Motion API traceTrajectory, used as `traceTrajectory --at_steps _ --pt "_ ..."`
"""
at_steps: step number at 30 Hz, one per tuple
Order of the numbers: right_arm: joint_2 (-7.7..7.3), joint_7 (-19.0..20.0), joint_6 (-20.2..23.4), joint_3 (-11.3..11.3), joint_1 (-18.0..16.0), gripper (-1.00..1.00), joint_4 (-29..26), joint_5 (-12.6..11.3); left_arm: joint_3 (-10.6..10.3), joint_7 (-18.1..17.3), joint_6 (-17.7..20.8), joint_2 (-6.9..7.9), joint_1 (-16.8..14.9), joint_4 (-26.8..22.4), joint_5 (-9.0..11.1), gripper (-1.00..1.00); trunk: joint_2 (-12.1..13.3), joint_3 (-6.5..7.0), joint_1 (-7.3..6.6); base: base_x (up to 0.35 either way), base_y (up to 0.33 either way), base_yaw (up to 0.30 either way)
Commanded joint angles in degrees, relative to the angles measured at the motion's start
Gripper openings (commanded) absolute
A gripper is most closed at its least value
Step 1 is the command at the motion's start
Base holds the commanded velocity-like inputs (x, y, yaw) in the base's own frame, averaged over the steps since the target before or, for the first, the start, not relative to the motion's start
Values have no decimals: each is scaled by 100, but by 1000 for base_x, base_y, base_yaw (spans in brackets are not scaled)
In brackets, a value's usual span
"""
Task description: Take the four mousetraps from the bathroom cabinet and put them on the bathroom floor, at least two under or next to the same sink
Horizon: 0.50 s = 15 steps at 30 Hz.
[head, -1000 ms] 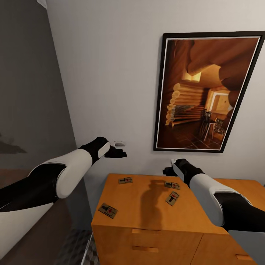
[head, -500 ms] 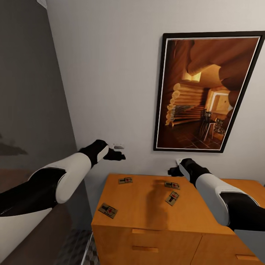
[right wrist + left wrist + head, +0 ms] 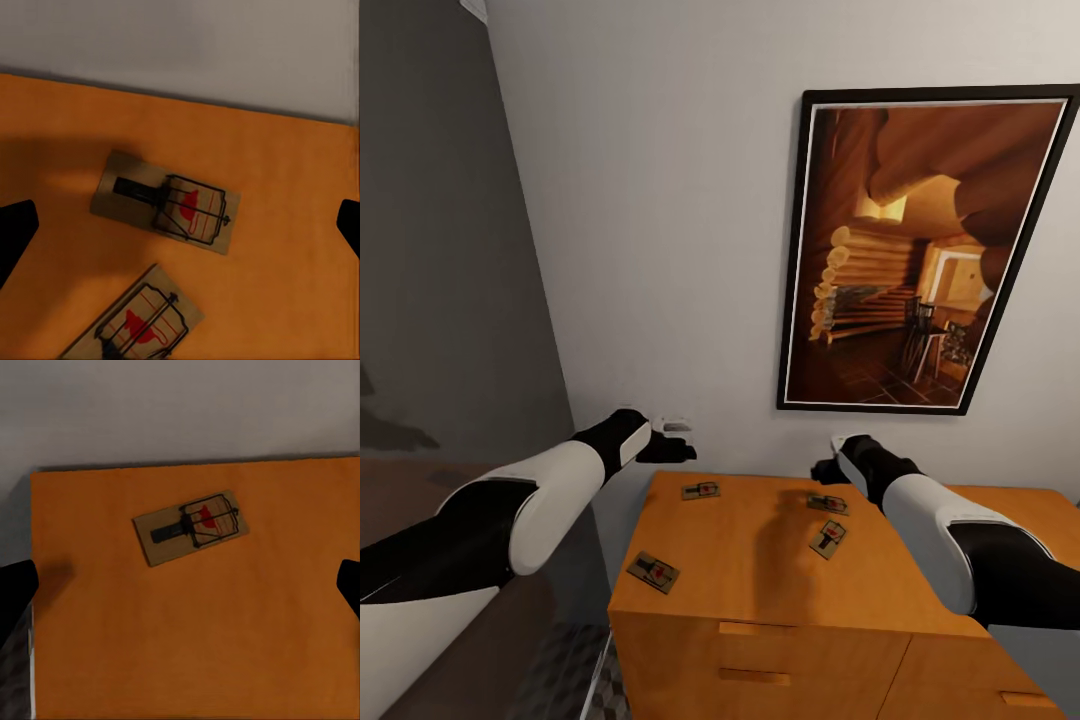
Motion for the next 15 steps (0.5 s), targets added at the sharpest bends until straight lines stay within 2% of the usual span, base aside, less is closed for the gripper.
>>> traceTrajectory --at_steps 1,8,15 --pt "1 -27 31 -6 0 100 -9 49 -8 27 30 0 1 -8 24 100 -4 -3 2 0 0 0" --pt "-53 -252 65 -21 1 100 0 72 7 84 3 7 26 3 28 100 -4 -3 2 0 0 0" --pt "-269 -124 269 -42 1 100 -57 40 8 77 -2 7 31 -6 12 100 -4 -3 2 0 0 0"
